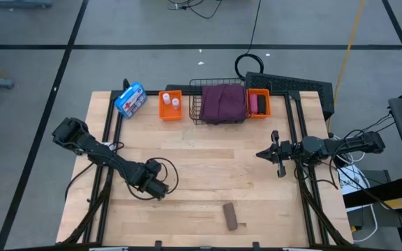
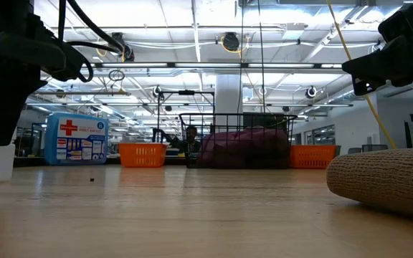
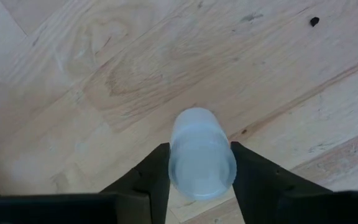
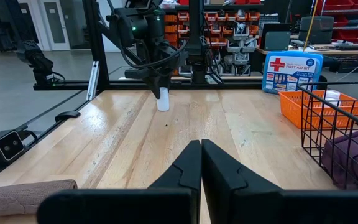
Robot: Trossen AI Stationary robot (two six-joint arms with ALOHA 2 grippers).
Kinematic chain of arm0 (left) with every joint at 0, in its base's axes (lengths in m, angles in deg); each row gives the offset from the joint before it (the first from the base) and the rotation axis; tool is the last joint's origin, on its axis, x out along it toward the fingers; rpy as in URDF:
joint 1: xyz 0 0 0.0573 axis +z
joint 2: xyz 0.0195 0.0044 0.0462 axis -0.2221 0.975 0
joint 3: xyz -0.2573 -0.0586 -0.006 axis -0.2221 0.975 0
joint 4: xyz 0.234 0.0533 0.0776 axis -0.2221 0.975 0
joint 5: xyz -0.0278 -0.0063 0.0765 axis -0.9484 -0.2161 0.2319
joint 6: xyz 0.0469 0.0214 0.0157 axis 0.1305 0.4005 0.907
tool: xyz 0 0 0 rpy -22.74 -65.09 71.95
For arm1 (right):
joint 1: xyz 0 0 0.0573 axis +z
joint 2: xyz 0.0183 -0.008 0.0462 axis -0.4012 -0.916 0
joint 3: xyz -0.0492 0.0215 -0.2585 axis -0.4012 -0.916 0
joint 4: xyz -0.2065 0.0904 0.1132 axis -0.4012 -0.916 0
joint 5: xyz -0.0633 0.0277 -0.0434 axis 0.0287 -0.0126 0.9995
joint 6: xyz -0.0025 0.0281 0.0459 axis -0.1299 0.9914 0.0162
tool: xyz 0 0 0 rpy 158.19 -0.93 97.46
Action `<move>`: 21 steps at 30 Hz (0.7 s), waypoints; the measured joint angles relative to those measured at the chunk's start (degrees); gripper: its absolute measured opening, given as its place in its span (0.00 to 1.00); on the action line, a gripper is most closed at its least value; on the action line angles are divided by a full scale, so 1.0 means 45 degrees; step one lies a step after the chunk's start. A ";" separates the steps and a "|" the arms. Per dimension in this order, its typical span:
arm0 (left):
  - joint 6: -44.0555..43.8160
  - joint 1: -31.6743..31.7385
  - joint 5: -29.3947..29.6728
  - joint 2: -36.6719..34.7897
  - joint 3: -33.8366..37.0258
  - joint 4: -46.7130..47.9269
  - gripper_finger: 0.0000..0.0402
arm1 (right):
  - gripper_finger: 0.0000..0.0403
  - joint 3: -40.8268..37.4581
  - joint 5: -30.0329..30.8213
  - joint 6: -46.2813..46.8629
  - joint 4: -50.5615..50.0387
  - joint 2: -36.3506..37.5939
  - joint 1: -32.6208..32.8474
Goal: Pick & place medical supplies in basket/bin
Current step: Put the white pill bottle into the left orange bin
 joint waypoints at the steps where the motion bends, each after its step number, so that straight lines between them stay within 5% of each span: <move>1: 0.0026 0.0000 0.0000 0.0000 0.0000 0.0000 0.36 | 0.00 0.0000 0.0000 0.0004 -0.0002 -0.0003 -0.0002; 9: 0.0044 0.0000 -0.0039 0.0000 0.0000 -0.0002 0.42 | 0.00 0.0000 0.0000 0.0000 0.0002 0.0002 0.0003; 21: 0.0024 0.0005 -0.0029 0.0000 0.0005 -0.0355 0.37 | 0.00 0.0000 0.0003 0.0000 0.0002 0.0002 -0.0002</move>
